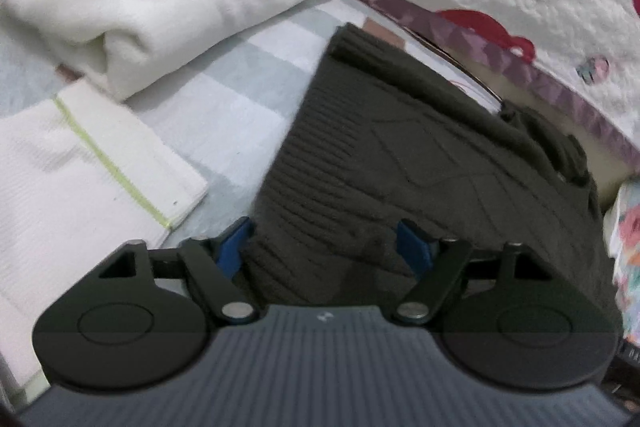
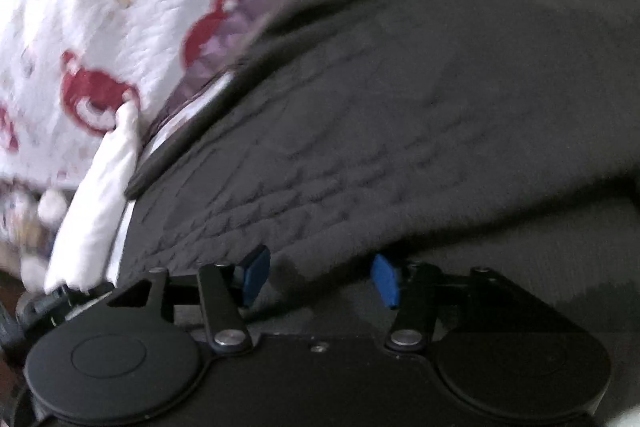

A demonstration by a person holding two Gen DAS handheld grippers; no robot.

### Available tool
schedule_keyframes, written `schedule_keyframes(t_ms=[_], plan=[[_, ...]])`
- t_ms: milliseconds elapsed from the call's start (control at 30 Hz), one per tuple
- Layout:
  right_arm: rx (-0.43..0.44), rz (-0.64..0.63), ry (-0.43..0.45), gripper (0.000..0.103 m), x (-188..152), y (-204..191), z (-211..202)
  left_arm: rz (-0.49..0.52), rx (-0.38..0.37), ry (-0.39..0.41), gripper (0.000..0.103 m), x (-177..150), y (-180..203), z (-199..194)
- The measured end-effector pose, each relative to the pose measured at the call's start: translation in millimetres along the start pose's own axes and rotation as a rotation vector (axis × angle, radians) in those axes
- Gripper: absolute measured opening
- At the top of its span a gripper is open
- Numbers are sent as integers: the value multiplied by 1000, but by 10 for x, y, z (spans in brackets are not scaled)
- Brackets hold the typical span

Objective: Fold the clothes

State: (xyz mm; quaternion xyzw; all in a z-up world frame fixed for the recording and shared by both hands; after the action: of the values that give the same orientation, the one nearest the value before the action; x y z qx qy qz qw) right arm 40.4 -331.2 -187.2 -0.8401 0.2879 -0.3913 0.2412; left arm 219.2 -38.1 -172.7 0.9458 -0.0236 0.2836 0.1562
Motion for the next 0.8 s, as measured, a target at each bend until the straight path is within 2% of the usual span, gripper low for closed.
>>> schedule_keyframes(t_ms=[33,67,200,233,267,333,367,467,533,600,667,733,800], plan=[[29,-71,-4,10,28,-44,29,74,27,-11,8,-10,52,2],[17,-142,-26,10,39,-85,25,126,53,2,7,-4,80,-32],[66,-245,-89,10,68,-224,-314,141,93,59,7,74,20,-209],[56,-262,-118,4,72,-204,-370,164,130,64,7,68,14,-208],[11,-278,-149,0,74,-134,-447,196,168,64,7,52,21,-184],[-77,-313,-200,1,71,33,-656,230,193,56,7,16,44,-141],[-100,-320,-199,1,70,107,-781,242,200,61,7,8,74,-143],[-199,-226,-130,14,108,511,-1314,339,203,138,9,23,262,-267],[-224,-119,-87,33,63,794,-1635,371,120,196,13,32,429,-432],[-219,-15,-36,43,-38,1051,-1932,372,-14,202,27,11,602,-534],[-198,74,25,43,-164,1245,-2118,358,-157,136,46,-55,749,-524],[-173,162,90,43,-250,1402,-2161,343,-299,49,48,-143,893,-496],[-129,227,78,43,-291,1502,-2031,381,-374,-33,51,-287,1032,-446]])
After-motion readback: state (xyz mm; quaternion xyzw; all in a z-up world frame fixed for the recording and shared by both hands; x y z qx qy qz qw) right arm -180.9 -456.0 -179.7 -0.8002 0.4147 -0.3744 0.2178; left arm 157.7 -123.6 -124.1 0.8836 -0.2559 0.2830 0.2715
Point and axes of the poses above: each gripper's, at about its wrist camera, not at the fingertips, and z roughly the way its jaws point, y to its right, x to its top, the point moved 5 cm from there along z, roughly the way its jaws point, and after that the axes turned 8 degrees about x, right-handed, at the moved point
